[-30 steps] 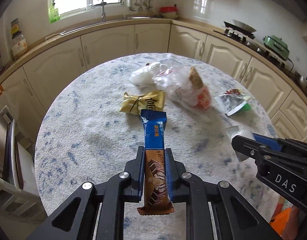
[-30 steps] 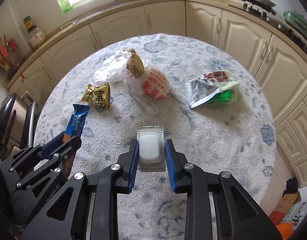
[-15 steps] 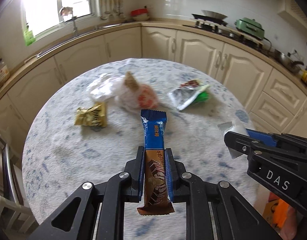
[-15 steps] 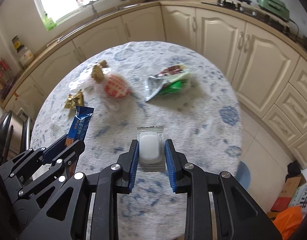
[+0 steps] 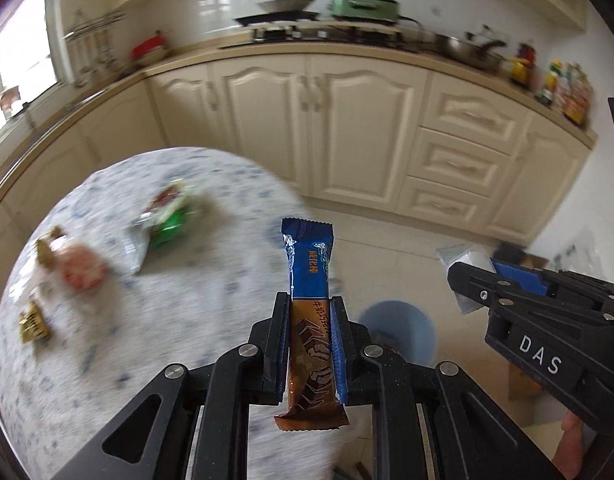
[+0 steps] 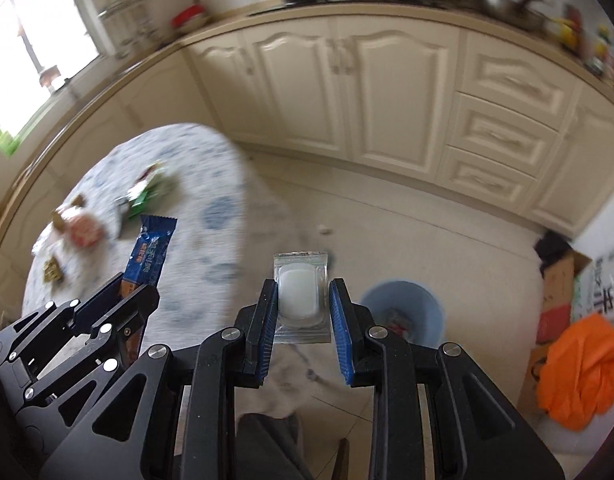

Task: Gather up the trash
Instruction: 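Carry the chocolate bar and white box in both tools over the blue bucket, then open both tools above the blue bucket to drop the items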

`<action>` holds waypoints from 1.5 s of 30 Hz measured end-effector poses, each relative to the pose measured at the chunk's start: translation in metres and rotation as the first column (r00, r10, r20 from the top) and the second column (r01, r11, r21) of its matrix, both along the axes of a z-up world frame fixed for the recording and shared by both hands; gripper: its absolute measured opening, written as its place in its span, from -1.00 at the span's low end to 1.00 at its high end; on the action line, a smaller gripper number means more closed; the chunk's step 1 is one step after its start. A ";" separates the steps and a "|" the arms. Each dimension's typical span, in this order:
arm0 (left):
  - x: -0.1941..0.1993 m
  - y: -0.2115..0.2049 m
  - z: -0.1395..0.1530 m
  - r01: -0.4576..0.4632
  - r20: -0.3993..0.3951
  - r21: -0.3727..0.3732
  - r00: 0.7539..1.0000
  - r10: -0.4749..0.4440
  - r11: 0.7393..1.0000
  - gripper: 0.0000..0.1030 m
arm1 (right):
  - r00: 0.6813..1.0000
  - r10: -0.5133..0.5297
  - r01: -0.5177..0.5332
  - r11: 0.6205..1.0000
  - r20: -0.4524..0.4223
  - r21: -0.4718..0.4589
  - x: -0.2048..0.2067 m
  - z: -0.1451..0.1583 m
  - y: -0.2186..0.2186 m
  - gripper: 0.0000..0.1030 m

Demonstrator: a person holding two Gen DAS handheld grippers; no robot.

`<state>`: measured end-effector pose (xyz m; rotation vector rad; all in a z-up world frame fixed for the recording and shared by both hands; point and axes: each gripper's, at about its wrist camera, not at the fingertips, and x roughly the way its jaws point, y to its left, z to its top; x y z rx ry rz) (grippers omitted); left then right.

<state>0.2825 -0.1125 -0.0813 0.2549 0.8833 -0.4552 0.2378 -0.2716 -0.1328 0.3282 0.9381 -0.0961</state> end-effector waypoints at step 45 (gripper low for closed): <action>0.034 -0.120 -0.060 0.082 -0.080 0.139 0.994 -0.071 0.987 0.44 | 0.944 -0.313 0.310 0.950 -0.108 -0.045 -0.036 -0.040 -0.101 0.93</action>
